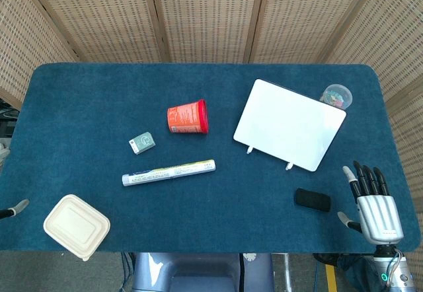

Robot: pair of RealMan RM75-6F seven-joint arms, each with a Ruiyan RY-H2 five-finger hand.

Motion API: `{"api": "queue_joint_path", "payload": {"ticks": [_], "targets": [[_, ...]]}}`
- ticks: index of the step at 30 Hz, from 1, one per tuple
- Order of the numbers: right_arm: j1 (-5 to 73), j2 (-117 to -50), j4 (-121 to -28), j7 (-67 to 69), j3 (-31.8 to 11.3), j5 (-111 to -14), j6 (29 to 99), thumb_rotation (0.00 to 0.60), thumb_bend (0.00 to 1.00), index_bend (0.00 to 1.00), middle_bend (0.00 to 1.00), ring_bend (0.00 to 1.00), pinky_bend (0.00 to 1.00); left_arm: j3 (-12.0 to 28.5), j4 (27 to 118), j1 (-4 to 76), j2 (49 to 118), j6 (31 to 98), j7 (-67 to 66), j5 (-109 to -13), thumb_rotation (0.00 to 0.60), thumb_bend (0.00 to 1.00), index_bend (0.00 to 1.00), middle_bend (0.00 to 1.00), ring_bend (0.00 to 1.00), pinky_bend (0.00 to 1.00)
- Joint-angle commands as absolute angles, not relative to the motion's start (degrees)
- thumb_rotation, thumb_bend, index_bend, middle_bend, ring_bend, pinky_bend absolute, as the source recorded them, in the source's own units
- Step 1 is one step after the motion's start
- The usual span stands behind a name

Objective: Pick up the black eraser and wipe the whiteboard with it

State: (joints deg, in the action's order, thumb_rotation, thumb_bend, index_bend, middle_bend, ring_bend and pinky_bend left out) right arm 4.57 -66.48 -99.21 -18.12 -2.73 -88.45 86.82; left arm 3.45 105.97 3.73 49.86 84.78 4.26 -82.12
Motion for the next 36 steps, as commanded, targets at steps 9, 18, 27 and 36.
{"api": "queue_joint_path", "payload": {"ticks": [9, 18, 27, 36], "targets": [[7.6, -67.5, -97.5, -17.4, -2.6, -86.5, 79.9, 0.600, 0.00, 0.00, 0.00, 0.00, 0.00, 3.8, 105.9, 3.9, 50.0, 84.4, 4.1, -81.3, 0.600, 0.00, 0.00, 0.00, 0.00, 0.00], [13.8, -72.8, -89.4, -15.4, -2.3, -86.3, 69.7, 0.600, 0.00, 0.13, 0.18, 0.15, 0.28, 4.2, 106.1, 4.3, 50.1, 83.5, 3.1, -79.6, 0.600, 0.00, 0.00, 0.00, 0.00, 0.00], [16.2, -77.1, -82.6, -11.3, -2.6, -82.8, 64.3, 0.600, 0.00, 0.24, 0.28, 0.24, 0.34, 4.3, 106.4, 4.7, 50.4, 82.8, 1.8, -79.0, 0.600, 0.00, 0.00, 0.00, 0.00, 0.00], [16.7, -79.9, -78.0, -10.2, -1.9, -82.7, 63.8, 0.600, 0.08, 0.30, 0.32, 0.28, 0.35, 4.3, 106.5, 4.9, 50.5, 82.6, 1.1, -78.9, 0.600, 0.00, 0.00, 0.00, 0.00, 0.00]]}}
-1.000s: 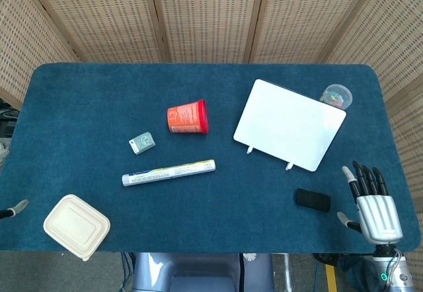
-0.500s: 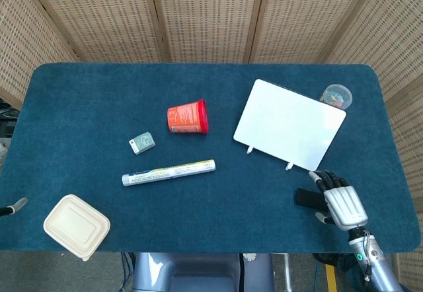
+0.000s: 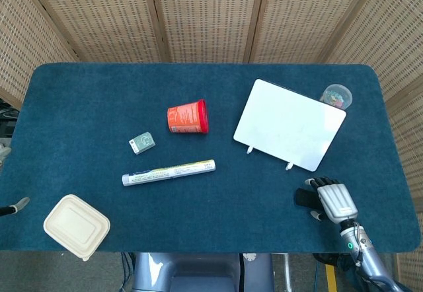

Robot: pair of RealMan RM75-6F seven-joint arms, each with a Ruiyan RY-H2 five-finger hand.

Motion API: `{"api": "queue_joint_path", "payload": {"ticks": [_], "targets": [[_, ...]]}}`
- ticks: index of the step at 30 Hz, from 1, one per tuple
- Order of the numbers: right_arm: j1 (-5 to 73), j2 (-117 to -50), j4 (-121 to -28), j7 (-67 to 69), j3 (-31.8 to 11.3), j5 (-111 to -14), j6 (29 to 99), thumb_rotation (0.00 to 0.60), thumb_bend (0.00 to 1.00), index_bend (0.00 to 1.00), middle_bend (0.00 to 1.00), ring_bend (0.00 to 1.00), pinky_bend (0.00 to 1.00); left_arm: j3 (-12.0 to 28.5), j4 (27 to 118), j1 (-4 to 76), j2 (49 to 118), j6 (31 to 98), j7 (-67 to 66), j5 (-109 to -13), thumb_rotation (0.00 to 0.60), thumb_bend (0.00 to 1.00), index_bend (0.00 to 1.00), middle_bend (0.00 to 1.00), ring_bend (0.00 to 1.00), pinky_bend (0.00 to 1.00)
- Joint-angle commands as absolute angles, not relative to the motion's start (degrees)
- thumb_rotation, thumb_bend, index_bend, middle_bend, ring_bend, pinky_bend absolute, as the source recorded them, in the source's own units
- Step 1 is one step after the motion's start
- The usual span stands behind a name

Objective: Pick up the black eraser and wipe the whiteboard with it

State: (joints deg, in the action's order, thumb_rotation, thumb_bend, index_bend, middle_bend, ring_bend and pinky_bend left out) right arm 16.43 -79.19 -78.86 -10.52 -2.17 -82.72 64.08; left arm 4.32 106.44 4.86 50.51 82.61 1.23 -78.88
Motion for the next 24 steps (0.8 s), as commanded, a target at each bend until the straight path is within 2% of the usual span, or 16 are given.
{"api": "queue_joint_path", "payload": {"ticks": [1, 5, 13, 24], "targets": [[16.8, -80.2, -77.6, -10.1, -1.9, -82.7, 63.7, 0.600, 0.09, 0.30, 0.32, 0.28, 0.35, 4.3, 106.5, 4.8, 50.6, 82.6, 1.1, -78.9, 0.600, 0.00, 0.00, 0.00, 0.00, 0.00], [17.1, -81.1, -76.1, -10.1, -1.8, -82.7, 63.6, 0.600, 0.10, 0.31, 0.33, 0.28, 0.36, 4.3, 106.5, 4.8, 50.6, 82.6, 1.1, -78.8, 0.600, 0.00, 0.00, 0.00, 0.00, 0.00], [17.4, -83.7, -71.8, -9.6, -1.8, -83.6, 65.0, 0.600, 0.13, 0.37, 0.41, 0.38, 0.41, 4.3, 106.5, 5.0, 50.6, 82.3, 1.0, -78.6, 0.600, 0.00, 0.00, 0.00, 0.00, 0.00], [17.6, -85.1, -68.9, -8.6, -1.6, -84.2, 66.2, 0.600, 0.23, 0.45, 0.50, 0.46, 0.44, 4.3, 106.7, 5.1, 50.6, 82.0, 0.7, -78.5, 0.600, 0.00, 0.00, 0.00, 0.00, 0.00]]}}
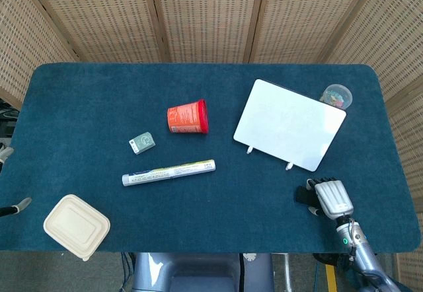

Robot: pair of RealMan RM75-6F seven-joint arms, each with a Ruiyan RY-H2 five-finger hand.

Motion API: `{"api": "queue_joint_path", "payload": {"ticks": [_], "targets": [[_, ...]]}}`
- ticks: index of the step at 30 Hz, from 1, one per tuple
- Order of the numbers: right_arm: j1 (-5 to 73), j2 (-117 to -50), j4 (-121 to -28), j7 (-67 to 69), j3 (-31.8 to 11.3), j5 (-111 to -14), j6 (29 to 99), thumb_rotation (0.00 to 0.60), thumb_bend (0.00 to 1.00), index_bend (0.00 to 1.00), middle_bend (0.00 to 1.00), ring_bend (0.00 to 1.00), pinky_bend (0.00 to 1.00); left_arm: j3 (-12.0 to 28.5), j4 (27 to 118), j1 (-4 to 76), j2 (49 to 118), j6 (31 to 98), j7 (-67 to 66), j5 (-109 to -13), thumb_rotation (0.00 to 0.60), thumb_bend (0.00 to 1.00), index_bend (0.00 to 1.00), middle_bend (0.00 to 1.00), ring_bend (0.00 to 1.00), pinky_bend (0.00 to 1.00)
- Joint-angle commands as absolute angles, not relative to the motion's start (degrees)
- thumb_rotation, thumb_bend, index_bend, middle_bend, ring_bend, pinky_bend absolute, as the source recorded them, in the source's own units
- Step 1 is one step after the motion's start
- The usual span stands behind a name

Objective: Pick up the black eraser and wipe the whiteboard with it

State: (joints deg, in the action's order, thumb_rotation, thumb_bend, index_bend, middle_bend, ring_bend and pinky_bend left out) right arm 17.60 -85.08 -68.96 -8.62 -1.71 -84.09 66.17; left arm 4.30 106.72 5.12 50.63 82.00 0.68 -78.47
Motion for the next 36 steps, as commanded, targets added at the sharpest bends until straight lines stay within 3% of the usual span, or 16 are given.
{"api": "queue_joint_path", "payload": {"ticks": [1, 10, 16, 21, 28, 36], "targets": [[17.6, -85.1, -68.9, -8.5, -1.6, -84.3, 66.3, 0.600, 0.23, 0.45, 0.51, 0.46, 0.44, 4.3, 106.7, 5.1, 50.6, 82.0, 0.7, -78.5, 0.600, 0.00, 0.00, 0.00, 0.00, 0.00], [17.4, -83.8, -71.4, -7.6, -2.1, -88.1, 72.8, 0.600, 0.26, 0.45, 0.52, 0.47, 0.44, 4.3, 106.6, 5.1, 50.5, 81.9, 1.1, -78.5, 0.600, 0.00, 0.00, 0.00, 0.00, 0.00], [20.4, -83.0, -73.6, -11.6, -6.3, -90.8, 77.1, 0.600, 0.26, 0.45, 0.52, 0.47, 0.44, 4.2, 106.6, 5.1, 50.6, 81.8, 0.9, -78.5, 0.600, 0.00, 0.00, 0.00, 0.00, 0.00], [25.4, -83.7, -73.7, -15.5, -10.9, -89.8, 74.8, 0.600, 0.26, 0.45, 0.52, 0.47, 0.44, 4.3, 106.7, 5.3, 50.7, 81.7, 0.5, -78.1, 0.600, 0.00, 0.00, 0.00, 0.00, 0.00], [32.6, -87.5, -66.2, -17.8, -15.7, -87.2, 70.8, 0.600, 0.26, 0.45, 0.52, 0.47, 0.44, 4.6, 106.8, 5.8, 51.0, 80.8, -0.5, -76.9, 0.600, 0.00, 0.00, 0.00, 0.00, 0.00], [37.6, -95.0, -52.2, -19.1, -16.6, -85.5, 69.2, 0.600, 0.26, 0.45, 0.52, 0.47, 0.44, 4.9, 107.0, 6.4, 51.5, 79.9, -2.1, -75.5, 0.600, 0.00, 0.00, 0.00, 0.00, 0.00]]}}
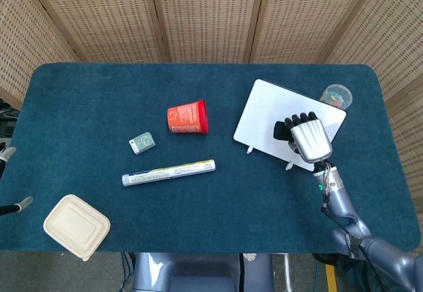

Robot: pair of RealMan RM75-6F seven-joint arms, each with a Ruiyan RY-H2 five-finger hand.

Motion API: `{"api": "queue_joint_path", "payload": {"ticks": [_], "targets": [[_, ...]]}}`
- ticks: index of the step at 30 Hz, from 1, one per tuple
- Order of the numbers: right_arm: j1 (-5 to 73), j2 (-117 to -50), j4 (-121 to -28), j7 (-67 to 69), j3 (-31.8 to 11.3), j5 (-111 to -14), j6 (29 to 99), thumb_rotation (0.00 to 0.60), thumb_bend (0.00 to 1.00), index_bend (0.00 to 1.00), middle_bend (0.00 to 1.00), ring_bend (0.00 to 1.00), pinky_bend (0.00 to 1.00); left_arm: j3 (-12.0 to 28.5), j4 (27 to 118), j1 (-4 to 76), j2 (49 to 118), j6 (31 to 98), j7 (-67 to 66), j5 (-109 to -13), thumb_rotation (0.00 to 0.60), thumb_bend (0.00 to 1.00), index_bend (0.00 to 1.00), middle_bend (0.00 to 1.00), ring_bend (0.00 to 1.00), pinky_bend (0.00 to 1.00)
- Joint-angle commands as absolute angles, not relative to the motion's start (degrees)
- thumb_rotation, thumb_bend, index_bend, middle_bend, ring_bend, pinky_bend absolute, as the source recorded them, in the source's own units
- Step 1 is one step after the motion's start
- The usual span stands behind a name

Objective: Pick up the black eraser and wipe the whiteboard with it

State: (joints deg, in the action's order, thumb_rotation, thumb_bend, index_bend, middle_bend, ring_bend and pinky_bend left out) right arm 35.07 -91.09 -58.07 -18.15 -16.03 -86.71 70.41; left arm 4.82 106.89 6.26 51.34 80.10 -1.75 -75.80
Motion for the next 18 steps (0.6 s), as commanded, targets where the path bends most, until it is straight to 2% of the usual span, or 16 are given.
{"api": "queue_joint_path", "payload": {"ticks": [1, 10, 11, 13, 14, 15, 18], "targets": [[38.0, -96.0, -50.8, -18.9, -16.6, -85.0, 68.7, 0.600, 0.26, 0.45, 0.52, 0.47, 0.44, 4.9, 107.0, 6.5, 51.6, 79.8, -2.4, -75.4, 0.600, 0.00, 0.00, 0.00, 0.00, 0.00], [40.2, -101.6, -41.2, -16.0, -16.0, -83.2, 68.1, 0.600, 0.26, 0.45, 0.50, 0.46, 0.44, 5.1, 107.2, 7.0, 52.0, 79.2, -3.8, -74.1, 0.600, 0.00, 0.00, 0.00, 0.00, 0.00], [40.2, -101.9, -40.7, -15.8, -15.9, -83.2, 68.2, 0.600, 0.21, 0.39, 0.41, 0.39, 0.42, 5.2, 107.2, 7.0, 52.0, 79.2, -3.8, -74.0, 0.600, 0.00, 0.00, 0.00, 0.00, 0.00], [40.2, -102.3, -39.9, -15.3, -15.8, -82.9, 68.2, 0.600, 0.09, 0.19, 0.18, 0.19, 0.27, 5.2, 107.2, 7.0, 52.0, 79.1, -3.9, -73.9, 0.600, 0.00, 0.00, 0.00, 0.00, 0.00], [40.0, -102.3, -39.9, -14.7, -15.6, -82.4, 67.1, 0.600, 0.03, 0.08, 0.07, 0.07, 0.17, 5.2, 107.2, 7.0, 52.0, 79.1, -3.9, -73.8, 0.600, 0.00, 0.00, 0.00, 0.00, 0.00], [39.8, -102.2, -40.1, -14.4, -15.6, -81.8, 66.1, 0.600, 0.00, 0.01, 0.00, 0.00, 0.06, 5.2, 107.2, 7.0, 52.0, 79.1, -3.8, -73.8, 0.600, 0.00, 0.00, 0.00, 0.00, 0.00], [39.4, -101.3, -42.0, -13.8, -16.1, -80.3, 65.4, 0.600, 0.00, 0.00, 0.00, 0.00, 0.00, 5.3, 107.2, 7.1, 52.1, 79.1, -3.9, -73.7, 0.600, 0.00, 0.00, 0.00, 0.00, 0.00]]}}
